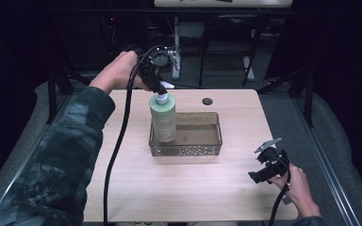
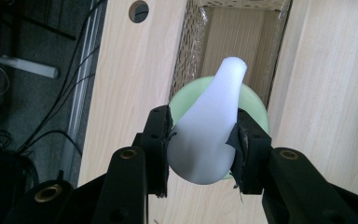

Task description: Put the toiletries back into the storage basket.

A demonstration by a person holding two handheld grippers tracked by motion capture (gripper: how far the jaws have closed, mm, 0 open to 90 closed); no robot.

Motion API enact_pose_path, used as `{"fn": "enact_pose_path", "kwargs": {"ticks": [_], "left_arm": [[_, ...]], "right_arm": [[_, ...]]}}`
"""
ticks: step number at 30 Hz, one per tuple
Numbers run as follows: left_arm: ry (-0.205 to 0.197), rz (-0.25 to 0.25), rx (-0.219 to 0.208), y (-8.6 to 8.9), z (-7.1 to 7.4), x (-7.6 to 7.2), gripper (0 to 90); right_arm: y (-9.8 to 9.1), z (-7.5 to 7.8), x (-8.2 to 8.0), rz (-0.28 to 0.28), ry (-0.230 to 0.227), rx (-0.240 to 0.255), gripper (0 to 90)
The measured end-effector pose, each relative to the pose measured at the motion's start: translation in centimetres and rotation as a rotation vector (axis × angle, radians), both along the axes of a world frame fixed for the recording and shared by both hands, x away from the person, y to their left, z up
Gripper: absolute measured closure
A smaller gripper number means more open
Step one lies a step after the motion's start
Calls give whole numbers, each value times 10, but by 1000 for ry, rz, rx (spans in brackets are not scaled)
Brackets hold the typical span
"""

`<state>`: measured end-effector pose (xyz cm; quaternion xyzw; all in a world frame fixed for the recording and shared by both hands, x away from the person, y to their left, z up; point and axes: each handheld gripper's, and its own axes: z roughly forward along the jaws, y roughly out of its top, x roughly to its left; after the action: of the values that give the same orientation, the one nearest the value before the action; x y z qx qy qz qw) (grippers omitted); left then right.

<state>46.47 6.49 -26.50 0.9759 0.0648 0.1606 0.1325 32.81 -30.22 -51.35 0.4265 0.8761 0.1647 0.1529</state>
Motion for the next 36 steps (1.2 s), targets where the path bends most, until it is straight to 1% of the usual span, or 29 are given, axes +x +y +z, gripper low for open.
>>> {"fn": "enact_pose_path", "kwargs": {"ticks": [4,5,7,9,11,15,18,19,21,25,26,30,34,36], "left_arm": [[6,-3,5,0,-6,0,627],[11,-4,6,-1,-7,0,627],[15,-5,6,-1,-10,-1,627],[26,-6,8,-1,-13,0,627],[35,-6,7,-2,-14,0,627],[43,-6,19,-2,-17,0,627],[51,-7,17,-2,-19,1,627],[54,-8,25,-2,-20,1,627],[60,-6,30,-2,-21,1,627],[66,-9,43,-2,-23,1,627],[64,-8,38,-2,-25,1,627],[74,-12,47,-1,-28,2,627],[79,-14,44,-1,-33,2,627],[82,-15,52,-2,-35,2,627]], "right_arm": [[1,0,0,5,1,-7,33],[1,0,0,2,3,1,33],[1,1,-1,3,3,0,33],[1,1,-1,3,3,0,33],[1,0,0,5,2,-7,32],[0,0,0,8,3,-7,33],[1,0,0,5,4,-8,33],[1,0,-1,3,6,-1,33],[1,0,0,5,4,-9,33],[1,0,0,5,4,-8,33],[1,0,-1,2,6,-1,33],[1,0,-1,4,4,-2,33],[1,0,-1,2,6,-3,33],[1,0,-1,3,5,-3,33]]}}
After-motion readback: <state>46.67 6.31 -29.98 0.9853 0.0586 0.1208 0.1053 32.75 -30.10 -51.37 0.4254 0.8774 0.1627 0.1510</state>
